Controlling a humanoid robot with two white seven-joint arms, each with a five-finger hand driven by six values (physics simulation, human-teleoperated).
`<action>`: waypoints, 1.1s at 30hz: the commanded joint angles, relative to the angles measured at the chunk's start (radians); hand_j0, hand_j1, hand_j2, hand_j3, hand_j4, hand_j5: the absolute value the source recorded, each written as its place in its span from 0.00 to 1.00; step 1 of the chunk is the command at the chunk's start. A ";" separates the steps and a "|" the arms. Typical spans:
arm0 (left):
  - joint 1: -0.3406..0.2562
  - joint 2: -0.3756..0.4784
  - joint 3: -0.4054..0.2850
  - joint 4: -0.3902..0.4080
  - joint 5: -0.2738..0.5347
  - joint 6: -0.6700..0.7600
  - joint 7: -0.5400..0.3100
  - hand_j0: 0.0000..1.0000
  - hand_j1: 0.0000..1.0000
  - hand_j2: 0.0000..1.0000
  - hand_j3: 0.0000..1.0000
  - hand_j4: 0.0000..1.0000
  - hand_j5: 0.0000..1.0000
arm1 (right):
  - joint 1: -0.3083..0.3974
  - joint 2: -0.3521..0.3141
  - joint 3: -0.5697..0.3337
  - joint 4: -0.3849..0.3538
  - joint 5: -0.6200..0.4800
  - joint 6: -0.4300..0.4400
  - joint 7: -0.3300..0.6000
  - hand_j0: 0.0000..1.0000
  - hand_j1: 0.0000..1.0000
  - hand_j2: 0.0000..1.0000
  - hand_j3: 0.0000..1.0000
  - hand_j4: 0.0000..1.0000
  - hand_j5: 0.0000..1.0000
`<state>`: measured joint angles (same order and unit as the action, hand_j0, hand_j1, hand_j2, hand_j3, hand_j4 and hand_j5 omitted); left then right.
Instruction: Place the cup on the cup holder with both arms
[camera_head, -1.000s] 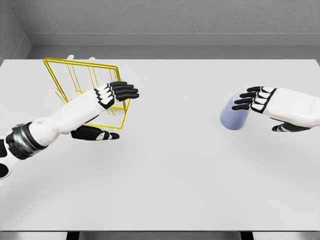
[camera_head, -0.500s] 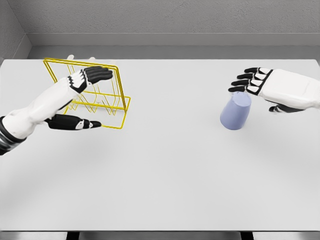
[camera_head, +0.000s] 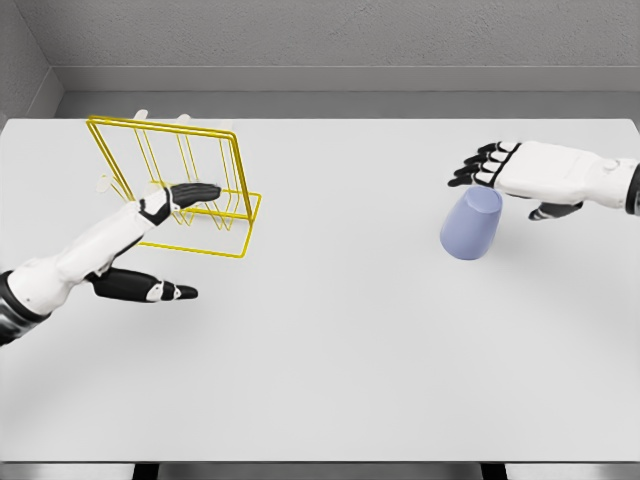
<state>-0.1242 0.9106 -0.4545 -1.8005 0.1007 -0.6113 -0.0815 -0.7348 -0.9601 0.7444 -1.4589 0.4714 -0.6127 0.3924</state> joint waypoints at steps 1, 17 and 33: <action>0.000 0.008 -0.026 0.000 0.005 0.000 -0.001 1.00 1.00 1.00 1.00 1.00 1.00 | -0.002 0.011 0.012 0.018 0.004 0.002 0.011 1.00 1.00 1.00 1.00 1.00 1.00; 0.000 0.111 -0.208 0.000 0.235 0.000 0.002 1.00 1.00 1.00 1.00 1.00 1.00 | -0.060 0.089 0.095 0.101 0.024 0.002 0.019 1.00 1.00 1.00 1.00 1.00 1.00; -0.041 0.136 -0.273 0.000 0.306 0.000 -0.001 1.00 1.00 1.00 1.00 1.00 1.00 | -0.063 0.107 0.108 0.118 0.082 0.002 0.016 0.86 0.86 0.86 0.86 0.86 0.86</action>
<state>-0.1657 1.0460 -0.7107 -1.8002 0.4075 -0.6112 -0.0837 -0.7977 -0.8529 0.8537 -1.3406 0.5435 -0.6127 0.4088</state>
